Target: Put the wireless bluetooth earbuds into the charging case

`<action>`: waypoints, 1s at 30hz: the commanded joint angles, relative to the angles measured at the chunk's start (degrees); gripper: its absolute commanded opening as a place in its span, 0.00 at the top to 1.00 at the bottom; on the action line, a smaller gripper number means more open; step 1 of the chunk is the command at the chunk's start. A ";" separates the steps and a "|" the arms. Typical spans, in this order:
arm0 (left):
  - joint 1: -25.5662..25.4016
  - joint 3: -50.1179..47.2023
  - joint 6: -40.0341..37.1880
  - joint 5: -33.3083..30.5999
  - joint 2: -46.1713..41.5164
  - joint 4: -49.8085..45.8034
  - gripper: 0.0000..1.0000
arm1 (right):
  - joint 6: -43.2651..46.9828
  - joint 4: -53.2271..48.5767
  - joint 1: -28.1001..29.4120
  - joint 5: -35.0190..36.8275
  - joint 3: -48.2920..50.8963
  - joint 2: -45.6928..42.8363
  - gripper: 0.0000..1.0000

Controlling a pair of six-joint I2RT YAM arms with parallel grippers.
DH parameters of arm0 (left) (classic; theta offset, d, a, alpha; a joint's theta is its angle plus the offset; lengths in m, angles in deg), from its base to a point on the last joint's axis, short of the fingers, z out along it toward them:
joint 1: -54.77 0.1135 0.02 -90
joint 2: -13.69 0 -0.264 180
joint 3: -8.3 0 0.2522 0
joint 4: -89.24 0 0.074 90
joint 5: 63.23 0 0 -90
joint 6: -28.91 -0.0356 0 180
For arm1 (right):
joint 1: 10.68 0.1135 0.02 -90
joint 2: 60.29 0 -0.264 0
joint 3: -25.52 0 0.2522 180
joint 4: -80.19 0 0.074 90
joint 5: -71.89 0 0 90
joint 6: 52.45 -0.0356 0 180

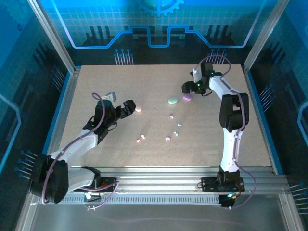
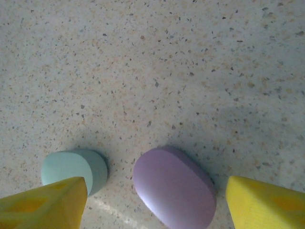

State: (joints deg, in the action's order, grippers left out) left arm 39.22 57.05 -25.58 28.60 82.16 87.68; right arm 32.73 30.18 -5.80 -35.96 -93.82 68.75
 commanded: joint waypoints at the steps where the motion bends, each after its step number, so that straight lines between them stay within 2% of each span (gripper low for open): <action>1: -1.22 2.54 -1.50 1.46 1.46 -0.80 0.01 | 3.06 -8.99 0.93 -2.40 -6.37 3.93 0.23; 4: -1.41 2.46 -1.63 2.12 1.58 -0.25 0.01 | 4.34 -11.66 1.07 -3.26 -9.05 7.47 0.25; 8: -1.41 2.75 -3.23 0.91 0.15 -1.93 0.01 | 5.86 -13.24 1.30 -3.68 -9.65 8.03 0.28; 15: -1.41 3.43 -5.00 -0.06 -1.56 -3.96 0.01 | 8.34 -12.05 2.36 -2.14 -4.78 3.11 0.32; 22: -1.41 4.82 -6.08 0.11 -1.47 -4.83 0.01 | 10.16 -11.51 4.42 9.72 -5.49 3.47 0.34; 30: -1.24 3.62 -5.47 -4.37 -2.15 -3.59 0.01 | 12.40 -11.95 6.67 16.44 -7.60 6.58 0.40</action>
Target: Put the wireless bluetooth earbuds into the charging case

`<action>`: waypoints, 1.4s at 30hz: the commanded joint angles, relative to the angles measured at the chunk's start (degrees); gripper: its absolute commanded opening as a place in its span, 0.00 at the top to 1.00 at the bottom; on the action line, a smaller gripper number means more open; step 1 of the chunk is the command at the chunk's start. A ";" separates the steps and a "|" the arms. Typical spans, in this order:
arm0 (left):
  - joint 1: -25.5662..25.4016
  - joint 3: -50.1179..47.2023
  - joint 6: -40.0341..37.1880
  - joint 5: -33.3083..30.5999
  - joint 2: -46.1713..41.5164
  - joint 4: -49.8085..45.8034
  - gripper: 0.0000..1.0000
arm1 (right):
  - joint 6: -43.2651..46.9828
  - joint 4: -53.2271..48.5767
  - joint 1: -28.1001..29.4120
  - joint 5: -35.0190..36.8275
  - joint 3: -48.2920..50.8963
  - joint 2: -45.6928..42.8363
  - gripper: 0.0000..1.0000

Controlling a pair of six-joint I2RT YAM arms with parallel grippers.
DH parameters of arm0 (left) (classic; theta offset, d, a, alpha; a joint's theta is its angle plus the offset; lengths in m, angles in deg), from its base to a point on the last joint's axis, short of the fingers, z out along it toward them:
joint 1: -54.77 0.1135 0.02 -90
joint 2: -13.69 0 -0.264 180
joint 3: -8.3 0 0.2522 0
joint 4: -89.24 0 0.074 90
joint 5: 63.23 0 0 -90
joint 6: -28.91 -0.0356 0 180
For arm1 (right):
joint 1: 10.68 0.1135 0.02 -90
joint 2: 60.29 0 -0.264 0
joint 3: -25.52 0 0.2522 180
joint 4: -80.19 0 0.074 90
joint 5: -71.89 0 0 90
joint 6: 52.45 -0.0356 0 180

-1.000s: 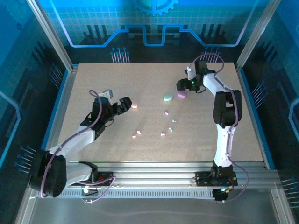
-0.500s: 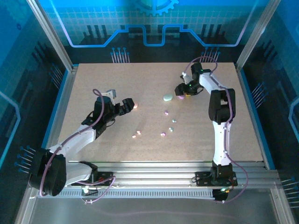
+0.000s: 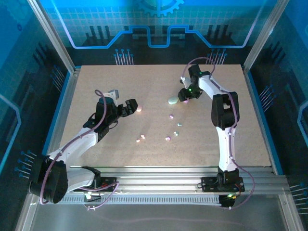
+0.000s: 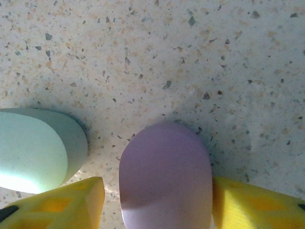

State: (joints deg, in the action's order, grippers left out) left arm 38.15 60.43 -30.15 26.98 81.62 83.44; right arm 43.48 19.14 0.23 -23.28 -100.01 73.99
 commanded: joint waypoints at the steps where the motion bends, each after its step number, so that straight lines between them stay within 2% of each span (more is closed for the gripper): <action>1: -0.16 0.04 -0.26 -3.72 -1.80 0.58 0.01 | 1.95 -0.71 0.90 4.33 -1.34 1.34 0.41; 6: 0.95 -0.20 2.90 -5.93 -3.10 -2.61 0.01 | 2.70 -0.44 1.57 6.31 -1.18 1.43 0.48; 11: 1.94 -1.10 2.75 -0.95 -3.91 -0.53 0.01 | 2.02 1.73 1.65 6.20 1.50 -2.09 0.57; 15: 1.94 -0.82 5.17 3.69 -3.45 1.92 0.01 | 0.52 7.74 1.83 2.18 8.99 -11.68 0.63; 20: 1.07 2.51 10.84 10.09 -1.10 3.62 0.01 | -2.87 19.65 2.79 -7.37 25.15 -30.24 0.66; 24: -1.56 7.50 12.19 13.76 0.34 2.74 0.04 | -1.79 33.40 6.44 -11.54 40.97 -47.84 0.67; 30: -9.18 14.74 12.82 16.97 3.01 3.09 0.09 | 6.72 45.22 12.77 -13.85 54.53 -64.87 0.68; 36: -15.31 19.43 10.51 18.64 5.43 4.99 0.11 | 12.57 45.64 17.08 -13.80 57.07 -69.70 0.68; 42: -18.64 23.64 7.49 19.26 8.67 1.24 0.23 | 13.14 45.42 18.83 -13.23 56.47 -69.45 0.68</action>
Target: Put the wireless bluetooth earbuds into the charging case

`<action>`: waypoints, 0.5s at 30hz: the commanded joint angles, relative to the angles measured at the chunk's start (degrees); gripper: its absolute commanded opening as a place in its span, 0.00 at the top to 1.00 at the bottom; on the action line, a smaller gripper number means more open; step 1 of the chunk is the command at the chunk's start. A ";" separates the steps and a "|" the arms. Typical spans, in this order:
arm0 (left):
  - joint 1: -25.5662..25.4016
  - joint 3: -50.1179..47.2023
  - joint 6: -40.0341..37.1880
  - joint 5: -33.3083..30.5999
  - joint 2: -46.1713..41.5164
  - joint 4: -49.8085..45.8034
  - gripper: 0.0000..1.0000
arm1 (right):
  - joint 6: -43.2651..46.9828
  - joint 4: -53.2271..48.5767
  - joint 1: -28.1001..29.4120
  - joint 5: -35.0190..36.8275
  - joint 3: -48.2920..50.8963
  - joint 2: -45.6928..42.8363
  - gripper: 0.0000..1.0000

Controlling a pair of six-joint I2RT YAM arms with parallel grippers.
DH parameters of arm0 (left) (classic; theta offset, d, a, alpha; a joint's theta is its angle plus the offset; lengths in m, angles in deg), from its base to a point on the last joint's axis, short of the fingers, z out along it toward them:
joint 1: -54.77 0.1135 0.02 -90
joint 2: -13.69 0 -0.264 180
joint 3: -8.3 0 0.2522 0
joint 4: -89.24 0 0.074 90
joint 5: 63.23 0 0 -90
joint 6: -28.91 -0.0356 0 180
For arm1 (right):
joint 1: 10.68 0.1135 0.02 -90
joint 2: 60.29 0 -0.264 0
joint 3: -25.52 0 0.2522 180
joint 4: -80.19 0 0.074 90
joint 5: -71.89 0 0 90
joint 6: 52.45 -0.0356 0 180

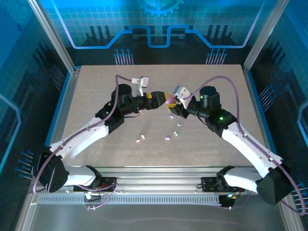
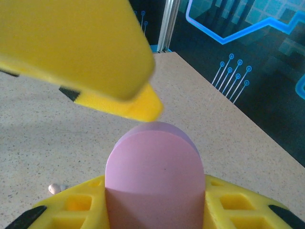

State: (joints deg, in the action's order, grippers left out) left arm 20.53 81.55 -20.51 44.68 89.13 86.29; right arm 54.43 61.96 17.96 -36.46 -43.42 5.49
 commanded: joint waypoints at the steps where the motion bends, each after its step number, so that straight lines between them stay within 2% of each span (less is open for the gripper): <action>1: -1.11 2.78 -2.17 1.43 1.49 -2.05 0.26 | 2.25 2.77 1.23 -0.05 -0.12 -0.89 0.68; 5: -1.44 3.61 -2.23 0.72 2.42 -3.61 0.36 | 2.46 2.77 1.75 0.85 -0.09 -0.59 0.68; 7: -1.54 3.88 -2.10 0.42 2.69 -4.27 0.37 | 2.41 2.96 1.93 1.25 -0.02 -0.53 0.68; 9: -1.76 4.14 -2.24 0.46 3.08 -4.68 0.45 | 2.45 2.98 2.11 1.41 -0.15 -0.59 0.68; 12: -1.86 5.05 -2.34 0.96 3.73 -5.70 0.49 | 2.65 2.93 2.37 1.65 -0.36 -0.64 0.68; 15: -1.95 5.55 -2.31 1.08 4.11 -6.26 0.60 | 2.57 2.87 2.78 2.91 -0.46 -0.76 0.67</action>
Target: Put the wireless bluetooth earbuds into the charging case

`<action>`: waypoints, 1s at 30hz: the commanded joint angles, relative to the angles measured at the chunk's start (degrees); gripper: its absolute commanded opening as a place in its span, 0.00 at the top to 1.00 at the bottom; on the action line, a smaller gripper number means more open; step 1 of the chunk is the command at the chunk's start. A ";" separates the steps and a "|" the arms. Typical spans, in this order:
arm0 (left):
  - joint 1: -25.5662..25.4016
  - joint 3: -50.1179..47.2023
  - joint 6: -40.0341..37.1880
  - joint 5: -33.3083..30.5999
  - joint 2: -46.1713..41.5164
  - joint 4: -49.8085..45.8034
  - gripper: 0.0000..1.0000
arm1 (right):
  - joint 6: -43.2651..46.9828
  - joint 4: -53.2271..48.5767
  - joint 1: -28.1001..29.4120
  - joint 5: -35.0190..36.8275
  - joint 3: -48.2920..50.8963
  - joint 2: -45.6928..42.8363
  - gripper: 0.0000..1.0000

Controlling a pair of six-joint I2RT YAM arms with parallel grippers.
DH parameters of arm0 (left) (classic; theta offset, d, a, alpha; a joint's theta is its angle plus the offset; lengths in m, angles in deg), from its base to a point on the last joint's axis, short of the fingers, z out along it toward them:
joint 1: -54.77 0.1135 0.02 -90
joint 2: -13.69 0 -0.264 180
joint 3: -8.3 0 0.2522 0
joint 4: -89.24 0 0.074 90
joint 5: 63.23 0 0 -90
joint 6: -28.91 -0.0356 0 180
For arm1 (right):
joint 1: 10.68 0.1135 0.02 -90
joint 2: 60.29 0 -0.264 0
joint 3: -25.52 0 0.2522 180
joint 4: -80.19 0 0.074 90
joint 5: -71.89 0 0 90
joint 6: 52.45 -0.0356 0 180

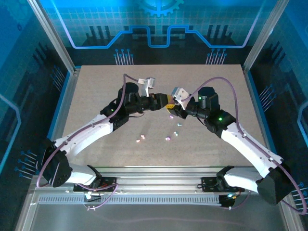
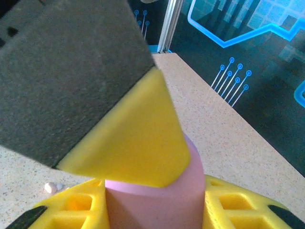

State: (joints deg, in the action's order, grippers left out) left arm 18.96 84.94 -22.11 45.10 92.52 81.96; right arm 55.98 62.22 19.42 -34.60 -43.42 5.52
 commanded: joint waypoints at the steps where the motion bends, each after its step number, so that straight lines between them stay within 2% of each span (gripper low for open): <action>1: -0.33 2.17 -0.54 0.58 0.63 -1.99 0.63 | 0.99 2.56 1.40 1.33 -0.54 -0.91 0.67; 3: -0.39 2.08 0.14 0.03 0.52 -2.09 0.77 | 0.32 3.06 1.66 2.23 -0.53 -1.43 0.65; 4: -0.33 1.99 0.57 -0.26 0.43 -2.09 0.81 | 0.09 3.45 1.75 2.34 -0.33 -1.75 0.64; 7: -0.38 1.32 3.52 -1.01 -0.32 -1.02 0.85 | 0.17 5.54 1.77 3.30 0.79 -3.04 0.55; 9: -0.31 0.30 7.19 -1.16 -1.31 0.95 0.89 | 1.38 7.23 1.70 4.41 2.70 -4.10 0.43; 12: -0.29 -2.37 13.41 -1.50 -2.97 6.21 0.88 | 4.13 9.43 0.55 5.10 6.92 -5.56 0.35; 18: -0.05 -6.36 22.48 -1.90 -4.32 15.57 0.88 | 3.01 17.56 -3.85 -3.69 13.02 -7.82 0.39; 23: -0.05 -6.71 25.23 -0.08 -3.94 17.71 0.88 | 0.41 22.68 -4.71 -10.50 13.26 -7.89 0.39; 30: -0.06 -6.53 26.04 1.05 -4.03 18.13 0.91 | -1.77 26.62 -5.71 -9.39 12.32 -6.92 0.40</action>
State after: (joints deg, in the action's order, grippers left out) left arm 18.83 78.88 2.22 44.49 89.96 97.28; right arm 55.57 84.36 14.77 -42.54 -29.89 -1.15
